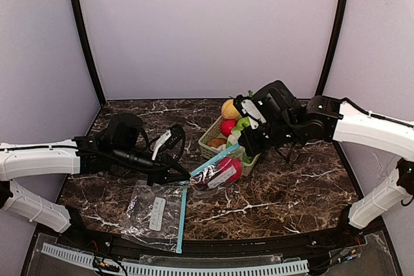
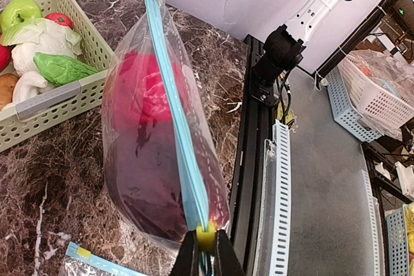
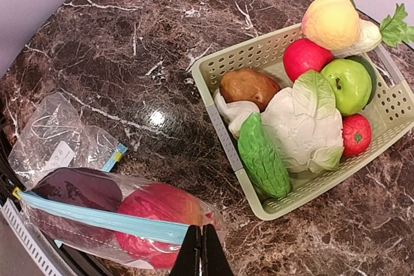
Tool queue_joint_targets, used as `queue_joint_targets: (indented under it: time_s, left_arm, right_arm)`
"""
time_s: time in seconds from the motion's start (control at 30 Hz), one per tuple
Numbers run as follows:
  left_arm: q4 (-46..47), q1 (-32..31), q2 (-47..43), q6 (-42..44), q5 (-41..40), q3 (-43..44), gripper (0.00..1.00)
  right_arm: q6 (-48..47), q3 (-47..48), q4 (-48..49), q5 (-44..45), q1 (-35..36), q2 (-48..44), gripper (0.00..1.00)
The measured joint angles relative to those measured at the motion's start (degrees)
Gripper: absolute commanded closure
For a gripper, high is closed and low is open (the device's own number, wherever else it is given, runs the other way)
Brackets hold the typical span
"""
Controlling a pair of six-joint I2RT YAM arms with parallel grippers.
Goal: Place the food in the zip-top bag and seal the zipper
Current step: Zip the zipper of the food storage bag.
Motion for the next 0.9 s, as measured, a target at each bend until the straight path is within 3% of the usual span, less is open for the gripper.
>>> queue_joint_targets:
  time_s: [0.53, 0.83, 0.9]
  left_arm:
    - [-5.2, -0.1, 0.2, 1.1, -10.0, 1.9, 0.99]
    - [-6.9, 0.0, 0.1, 0.0, -9.7, 1.9, 0.87]
    - [-7.9, 0.0, 0.1, -0.7, -9.6, 1.9, 0.8]
  right_arm:
    - [0.0, 0.1, -0.4, 0.8, -0.2, -0.4, 1.0]
    - [-1.9, -0.1, 0.2, -0.6, -1.1, -2.7, 1.0]
    - [-2.3, -0.1, 0.2, 0.1, -2.0, -3.7, 1.0]
